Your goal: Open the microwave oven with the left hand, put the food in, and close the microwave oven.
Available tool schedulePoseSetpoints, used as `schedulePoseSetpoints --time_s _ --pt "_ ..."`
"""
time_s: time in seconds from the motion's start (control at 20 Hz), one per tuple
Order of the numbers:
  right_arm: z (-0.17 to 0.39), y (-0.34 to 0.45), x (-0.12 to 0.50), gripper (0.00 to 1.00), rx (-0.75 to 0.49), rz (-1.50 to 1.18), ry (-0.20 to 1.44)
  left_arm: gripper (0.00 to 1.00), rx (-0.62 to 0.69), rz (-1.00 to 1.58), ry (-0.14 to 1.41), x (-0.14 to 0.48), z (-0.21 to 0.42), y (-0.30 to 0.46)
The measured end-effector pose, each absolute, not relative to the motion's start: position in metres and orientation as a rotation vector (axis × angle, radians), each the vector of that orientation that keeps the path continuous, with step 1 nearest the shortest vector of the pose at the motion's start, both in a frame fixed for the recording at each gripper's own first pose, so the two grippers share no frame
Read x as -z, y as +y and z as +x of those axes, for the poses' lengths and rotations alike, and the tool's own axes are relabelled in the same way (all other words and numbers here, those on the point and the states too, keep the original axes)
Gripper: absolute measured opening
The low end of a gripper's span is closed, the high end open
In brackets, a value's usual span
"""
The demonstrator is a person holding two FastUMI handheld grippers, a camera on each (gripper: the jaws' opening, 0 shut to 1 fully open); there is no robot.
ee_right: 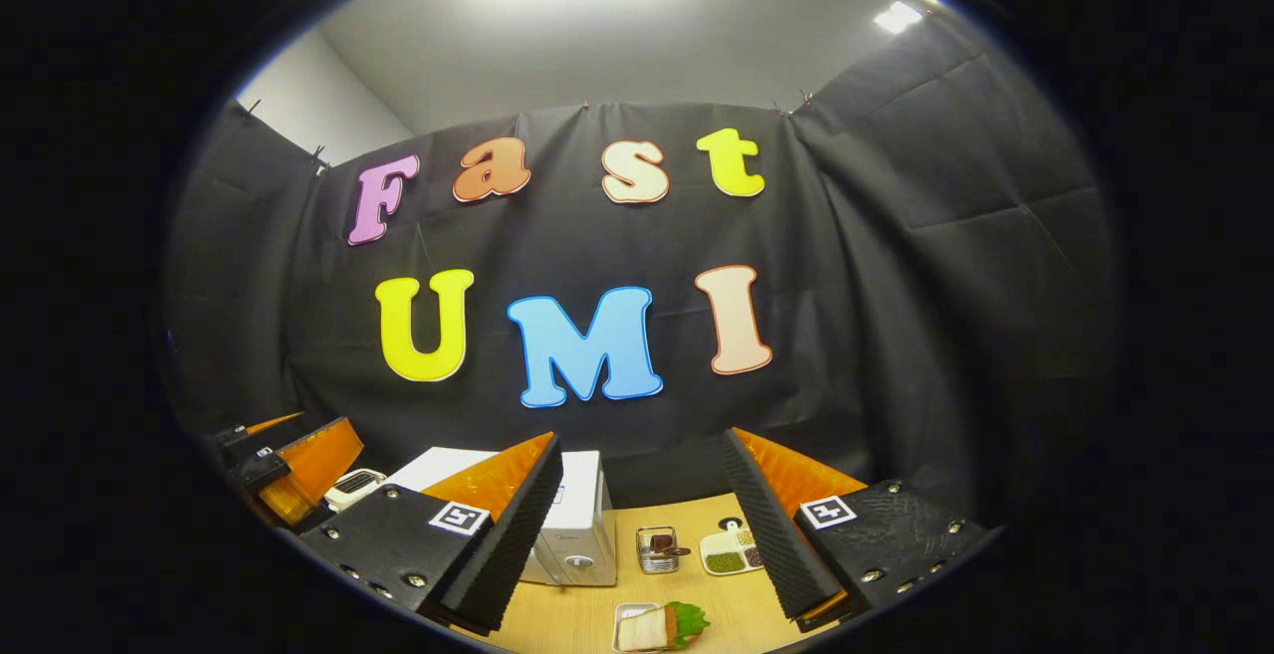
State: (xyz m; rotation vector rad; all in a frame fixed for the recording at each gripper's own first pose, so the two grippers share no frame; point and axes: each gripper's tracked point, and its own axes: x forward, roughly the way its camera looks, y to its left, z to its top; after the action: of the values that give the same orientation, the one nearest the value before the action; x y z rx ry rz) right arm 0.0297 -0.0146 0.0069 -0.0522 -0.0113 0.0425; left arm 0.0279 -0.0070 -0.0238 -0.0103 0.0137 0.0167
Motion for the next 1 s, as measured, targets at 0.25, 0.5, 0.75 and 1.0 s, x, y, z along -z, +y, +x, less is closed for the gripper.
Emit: schedulePoseSetpoints --time_s 0.25,0.5,0.75,1.0 --pt "0.039 -0.01 -0.004 0.98 -0.063 -0.074 -0.012 0.95 -0.011 -0.023 0.036 0.048 0.038 -0.007" --pt "0.05 -0.017 0.017 0.98 -0.065 -0.085 0.042 0.94 0.034 0.009 0.131 0.116 0.055 -0.019" --pt "0.057 -0.037 0.035 0.98 -0.036 -0.087 0.083 0.94 0.047 0.036 0.291 0.221 0.072 -0.019" --pt "0.066 -0.054 0.045 0.98 -0.009 -0.086 0.113 0.95 0.055 0.032 0.388 0.293 0.101 -0.024"
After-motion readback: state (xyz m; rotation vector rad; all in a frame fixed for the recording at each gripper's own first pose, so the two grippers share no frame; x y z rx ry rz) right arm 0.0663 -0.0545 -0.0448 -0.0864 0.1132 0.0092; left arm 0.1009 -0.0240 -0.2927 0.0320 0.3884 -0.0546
